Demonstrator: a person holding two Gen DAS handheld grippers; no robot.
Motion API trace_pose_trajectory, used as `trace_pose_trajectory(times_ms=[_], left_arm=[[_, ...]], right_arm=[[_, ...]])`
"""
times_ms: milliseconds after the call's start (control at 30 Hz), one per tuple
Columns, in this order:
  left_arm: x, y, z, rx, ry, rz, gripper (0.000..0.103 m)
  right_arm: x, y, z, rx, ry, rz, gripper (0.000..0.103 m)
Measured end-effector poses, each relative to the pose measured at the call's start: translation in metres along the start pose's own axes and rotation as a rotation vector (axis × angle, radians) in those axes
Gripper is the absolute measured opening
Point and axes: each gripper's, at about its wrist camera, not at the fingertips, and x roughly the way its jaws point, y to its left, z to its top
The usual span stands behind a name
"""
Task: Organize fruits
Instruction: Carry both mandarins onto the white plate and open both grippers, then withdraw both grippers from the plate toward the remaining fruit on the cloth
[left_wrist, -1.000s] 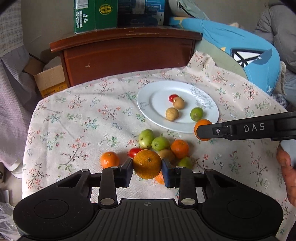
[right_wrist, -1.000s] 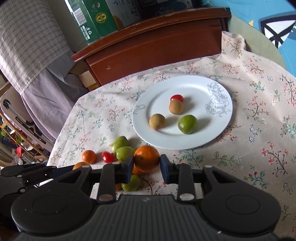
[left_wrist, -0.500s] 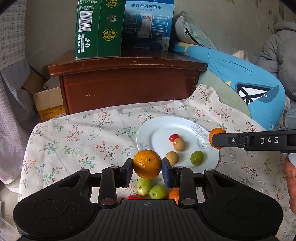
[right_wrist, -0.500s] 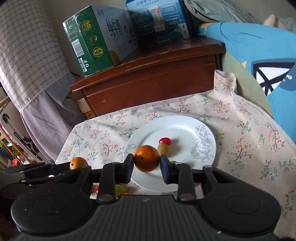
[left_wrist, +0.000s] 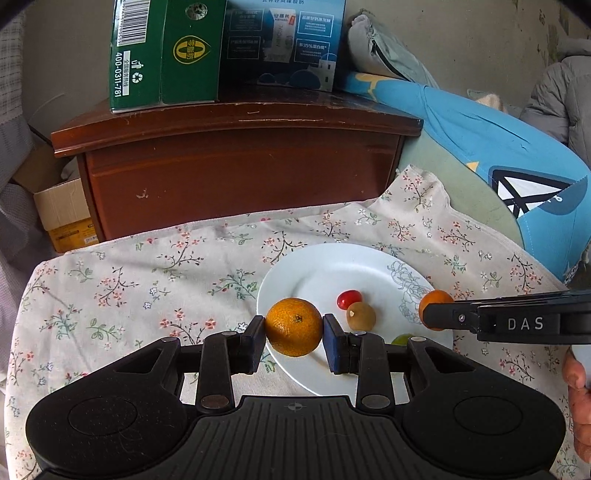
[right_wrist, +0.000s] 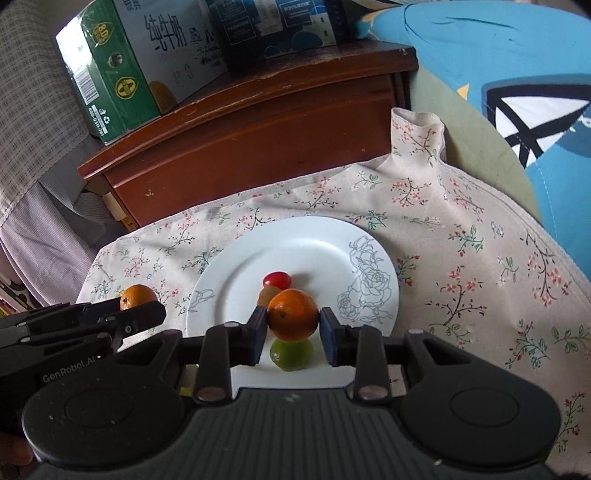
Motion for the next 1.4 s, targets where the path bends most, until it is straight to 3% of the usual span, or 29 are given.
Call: trace_pose_trajectory(times_ms=[700, 767, 800, 833, 1033, 1133, 1400], left_arm=[[0.049, -0.005, 0.014, -0.024, 0.034, -0.008, 0.033], [0.046, -0.007, 0.017, -0.024, 0.034, 0.003, 0.035], [0.044, -0.008, 0.018, -0.021, 0.035, 0.014, 0.045], [0.041, -0.009, 0.019, -0.02, 0.032, 0.029, 0.058], [0.02, 0.0, 0.025, -0.048, 0.035, 0.111, 0.081], [0.007, 0.003, 0.022, -0.047, 0.047, 0.129, 0.087], [-0.028, 0.015, 0.005, -0.083, 0.107, 0.183, 0.088]], right_arm=[[0.041, -0.009, 0.006, 0.041, 0.059, 0.006, 0.034], [0.039, -0.01, 0.009, 0.053, 0.054, 0.014, 0.04], [0.037, -0.01, 0.01, 0.057, 0.044, 0.01, 0.048], [0.035, -0.009, 0.011, 0.057, 0.033, -0.001, 0.064], [0.021, -0.005, 0.016, 0.047, 0.005, -0.069, 0.097], [0.016, 0.002, 0.011, 0.022, 0.021, -0.099, 0.098], [0.002, 0.02, -0.009, -0.031, 0.053, -0.152, 0.098]])
